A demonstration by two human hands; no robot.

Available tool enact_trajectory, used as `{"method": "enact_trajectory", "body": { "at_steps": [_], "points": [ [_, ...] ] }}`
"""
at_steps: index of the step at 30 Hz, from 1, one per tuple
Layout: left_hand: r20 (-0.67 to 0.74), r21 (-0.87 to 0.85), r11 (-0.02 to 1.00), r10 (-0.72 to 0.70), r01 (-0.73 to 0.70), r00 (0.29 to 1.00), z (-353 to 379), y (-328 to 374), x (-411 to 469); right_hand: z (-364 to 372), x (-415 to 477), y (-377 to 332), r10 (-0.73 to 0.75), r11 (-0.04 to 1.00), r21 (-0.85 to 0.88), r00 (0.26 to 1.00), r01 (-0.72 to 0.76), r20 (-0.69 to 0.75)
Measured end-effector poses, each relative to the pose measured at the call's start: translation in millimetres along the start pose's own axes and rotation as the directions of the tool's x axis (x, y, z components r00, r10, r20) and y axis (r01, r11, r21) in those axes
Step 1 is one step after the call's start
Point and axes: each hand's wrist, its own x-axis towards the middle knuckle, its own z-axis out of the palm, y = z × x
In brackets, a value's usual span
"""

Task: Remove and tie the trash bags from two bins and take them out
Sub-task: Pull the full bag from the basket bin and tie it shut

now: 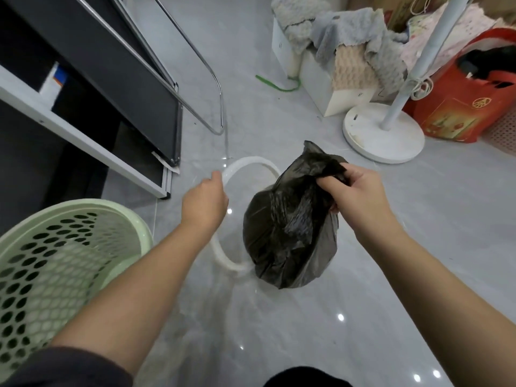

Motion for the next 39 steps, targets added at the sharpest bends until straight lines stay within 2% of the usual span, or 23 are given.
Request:
{"method": "enact_trajectory", "body": {
  "at_steps": [4, 7, 11, 15, 18, 21, 25, 29, 39],
  "points": [
    [-0.137, 0.174, 0.956, 0.259, -0.235, 0.956, -47, -8, 11, 5, -8, -19, 0.011, 0.997, 0.070, 1.000, -0.012, 0.011],
    [-0.180, 0.273, 0.935, 0.280, -0.226, 0.943, -74, -26, 18, 8, -12, -34, 0.017, 0.994, 0.112, 0.999, -0.020, 0.032],
    [-0.260, 0.233, 0.970, 0.132, -0.071, 0.956, -114, -54, 26, 11, -14, -51, 0.023, 0.992, 0.121, 0.998, -0.031, 0.062],
    [-0.346, 0.099, 0.983, -0.111, 0.154, 0.932, -152, -95, 24, 19, -15, -65, 0.026, 0.994, 0.105, 0.993, -0.038, 0.112],
    [-0.265, -0.014, 0.935, -0.345, 0.354, 0.900, -165, -138, 6, 31, -12, -68, 0.032, 0.995, 0.093, 0.990, -0.045, 0.137],
    [-0.162, -0.037, 0.871, -0.488, 0.489, 0.858, -159, -193, -33, 47, -12, -66, 0.035, 0.996, 0.080, 0.986, -0.049, 0.166],
    [-0.099, -0.014, 0.822, -0.567, 0.569, 0.818, -136, -252, -96, 73, -17, -60, 0.074, 0.995, 0.049, 0.981, -0.084, 0.177],
    [-0.043, -0.046, 0.736, -0.677, 0.675, 0.735, -115, -280, -134, 102, -23, -54, 0.113, 0.990, 0.056, 0.974, -0.126, 0.199],
    [0.119, -0.023, 0.658, -0.746, 0.752, 0.656, -84, -300, -141, 154, -34, -27, 0.118, 0.978, 0.138, 0.961, -0.157, 0.251]
  ]
}}
